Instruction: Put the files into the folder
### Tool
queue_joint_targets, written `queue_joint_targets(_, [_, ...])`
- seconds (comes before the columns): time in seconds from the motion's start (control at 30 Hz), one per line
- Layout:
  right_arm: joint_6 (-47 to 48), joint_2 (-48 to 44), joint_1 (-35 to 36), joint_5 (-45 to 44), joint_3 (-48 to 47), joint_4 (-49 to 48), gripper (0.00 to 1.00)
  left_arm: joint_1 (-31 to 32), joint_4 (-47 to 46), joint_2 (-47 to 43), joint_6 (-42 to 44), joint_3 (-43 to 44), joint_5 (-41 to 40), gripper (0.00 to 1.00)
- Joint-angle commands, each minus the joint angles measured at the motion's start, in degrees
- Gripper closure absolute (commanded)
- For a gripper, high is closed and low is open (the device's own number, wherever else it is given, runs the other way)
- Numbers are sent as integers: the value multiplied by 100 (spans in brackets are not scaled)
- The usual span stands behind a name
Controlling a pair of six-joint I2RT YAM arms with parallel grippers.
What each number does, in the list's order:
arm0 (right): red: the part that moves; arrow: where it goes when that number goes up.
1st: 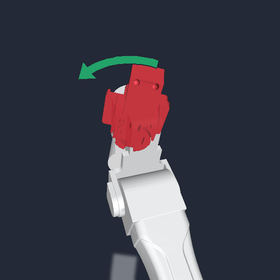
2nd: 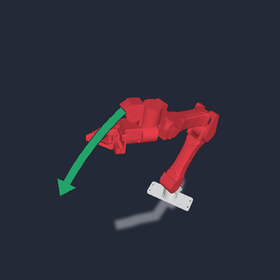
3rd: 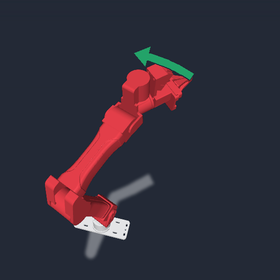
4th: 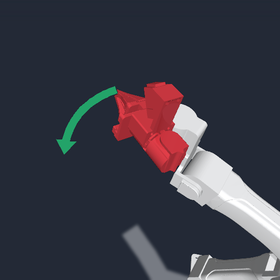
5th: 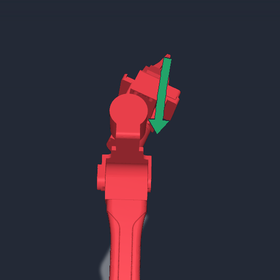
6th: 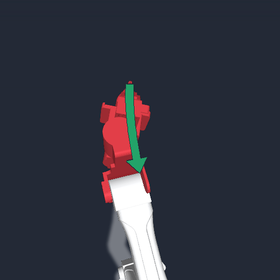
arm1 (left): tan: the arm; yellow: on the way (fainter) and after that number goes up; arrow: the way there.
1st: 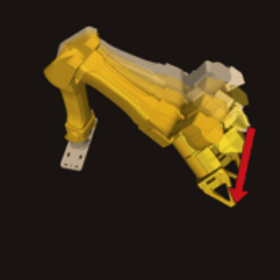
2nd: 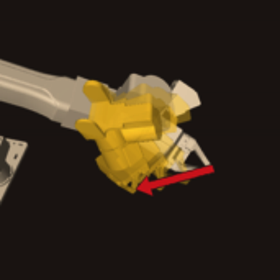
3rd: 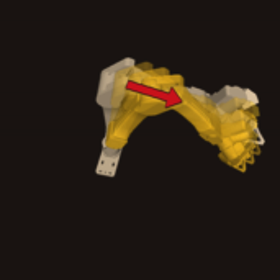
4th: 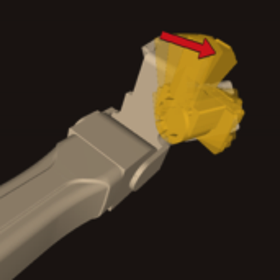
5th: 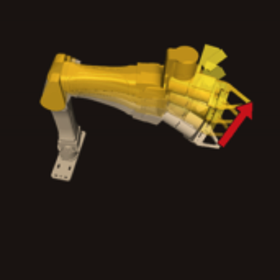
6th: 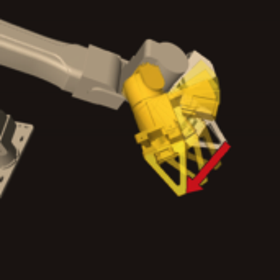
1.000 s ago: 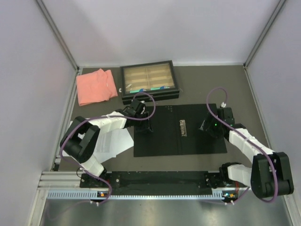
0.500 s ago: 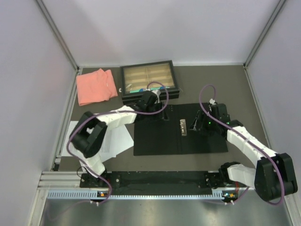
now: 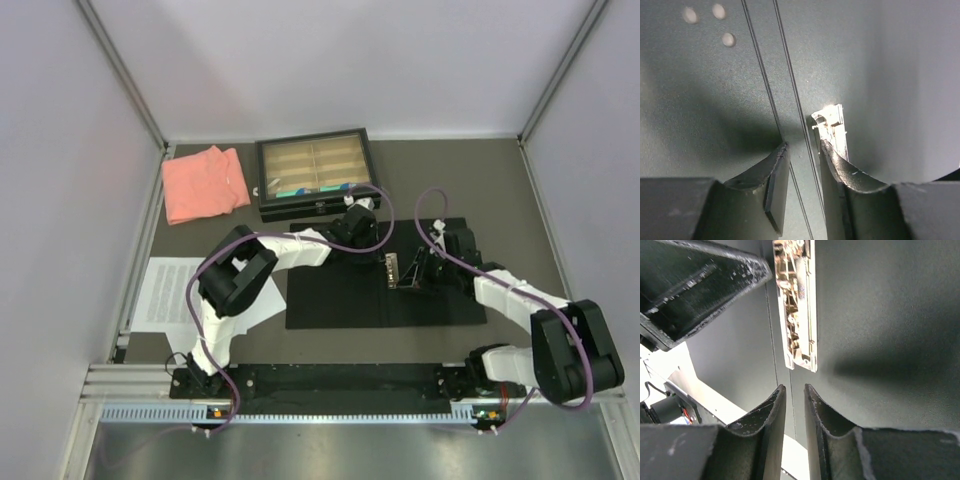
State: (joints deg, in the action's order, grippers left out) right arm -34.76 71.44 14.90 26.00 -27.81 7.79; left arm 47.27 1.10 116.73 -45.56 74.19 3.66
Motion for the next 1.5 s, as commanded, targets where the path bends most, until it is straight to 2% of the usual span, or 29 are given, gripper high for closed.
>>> queue_joint_targets(0.0, [-22,151,31,90,48,-436,79,98,197,-107,-58,148,-831,64])
queue_joint_targets(0.1, [-57,282,31,160,83,-611,79,186,442,77,-102,376,-1051,69])
queue_joint_targets(0.33, [4,476,31,116,83,-656,80,485,830,122,-85,702,-1895,71])
queue_joint_targets(0.5, [22,511,31,151,65,-665,80,634,812,122,-6,746,-2150,65])
queue_joint_targets(0.67, [66,494,31,151,48,-604,80,775,733,157,179,860,-2299,51])
queue_joint_targets(0.73, [75,476,31,160,57,-595,80,775,777,227,197,956,-2335,51])
queue_joint_targets(1.13, [49,371,31,256,65,-630,82,810,1129,518,74,1273,-2423,70])
queue_joint_targets(1.37, [22,458,22,494,-31,-735,79,810,1260,693,47,1413,-2388,74])
queue_joint_targets(1.47, [-13,529,40,503,-49,-744,78,802,1348,728,30,1466,-2396,80])
